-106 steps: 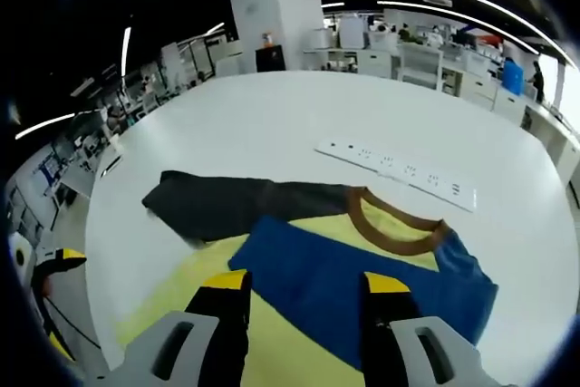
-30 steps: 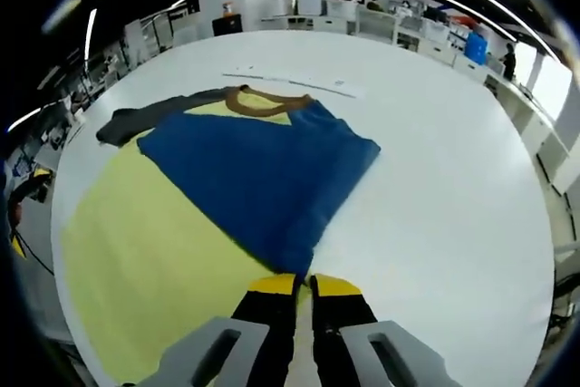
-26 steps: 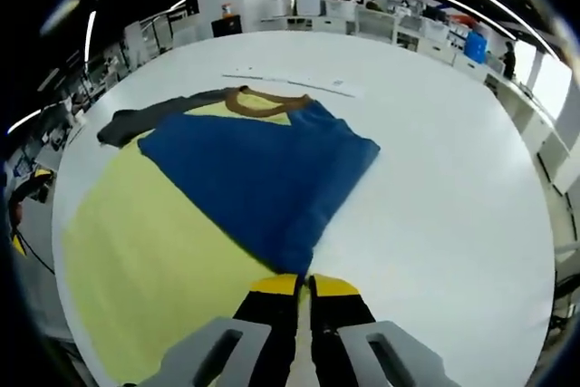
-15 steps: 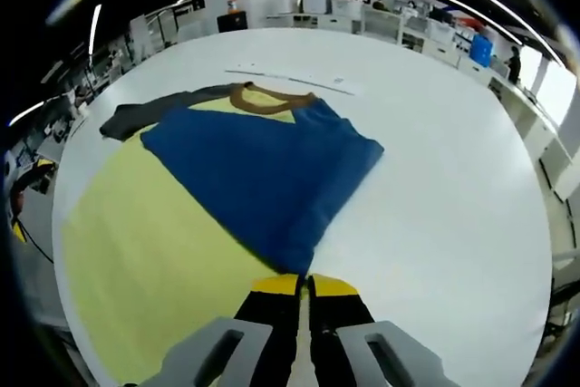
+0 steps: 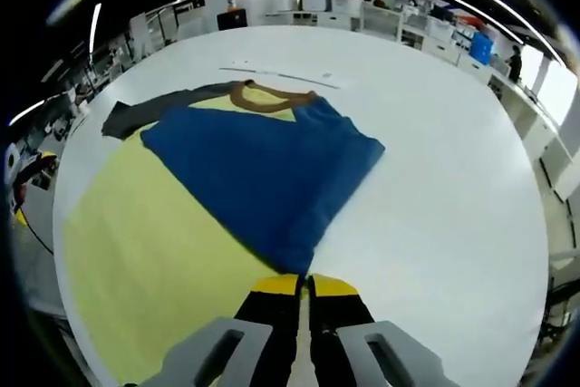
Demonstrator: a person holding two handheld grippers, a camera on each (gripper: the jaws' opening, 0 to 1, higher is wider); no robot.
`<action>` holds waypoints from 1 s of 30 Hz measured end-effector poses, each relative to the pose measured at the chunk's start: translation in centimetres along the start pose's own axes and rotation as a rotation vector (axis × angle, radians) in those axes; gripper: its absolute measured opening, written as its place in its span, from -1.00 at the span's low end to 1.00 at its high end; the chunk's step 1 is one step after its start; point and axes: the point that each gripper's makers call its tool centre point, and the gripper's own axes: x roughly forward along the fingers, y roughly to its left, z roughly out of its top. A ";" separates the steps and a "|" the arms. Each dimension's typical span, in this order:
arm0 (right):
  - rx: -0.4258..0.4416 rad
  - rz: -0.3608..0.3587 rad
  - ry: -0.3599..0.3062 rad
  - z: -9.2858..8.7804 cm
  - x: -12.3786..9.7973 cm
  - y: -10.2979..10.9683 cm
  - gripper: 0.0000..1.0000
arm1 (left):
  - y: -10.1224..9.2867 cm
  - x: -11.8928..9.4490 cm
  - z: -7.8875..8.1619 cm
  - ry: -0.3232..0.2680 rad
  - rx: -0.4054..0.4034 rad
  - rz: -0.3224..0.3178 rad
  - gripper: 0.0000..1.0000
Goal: Fold the garment on the visible template until the final outline fits inside the template.
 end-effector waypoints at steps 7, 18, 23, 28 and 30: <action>-0.001 0.009 -0.013 -0.3 -0.3 -0.4 -1.00 | 0.5 0.1 0.3 -0.006 -0.008 0.011 0.98; -0.007 0.082 -0.138 1.7 -2.5 2.7 -0.12 | 1.3 0.1 1.1 -0.026 -0.026 0.018 0.98; -0.084 0.146 -0.198 2.7 -4.1 5.4 0.37 | 1.9 0.0 1.3 -0.023 -0.021 0.022 0.98; -0.111 0.206 -0.259 3.5 -5.9 8.0 0.67 | 3.6 -0.3 1.8 -0.041 -0.041 0.044 0.98; -0.118 0.226 -0.285 3.7 -6.7 8.8 0.74 | 4.5 -0.4 2.0 -0.042 -0.036 0.057 0.98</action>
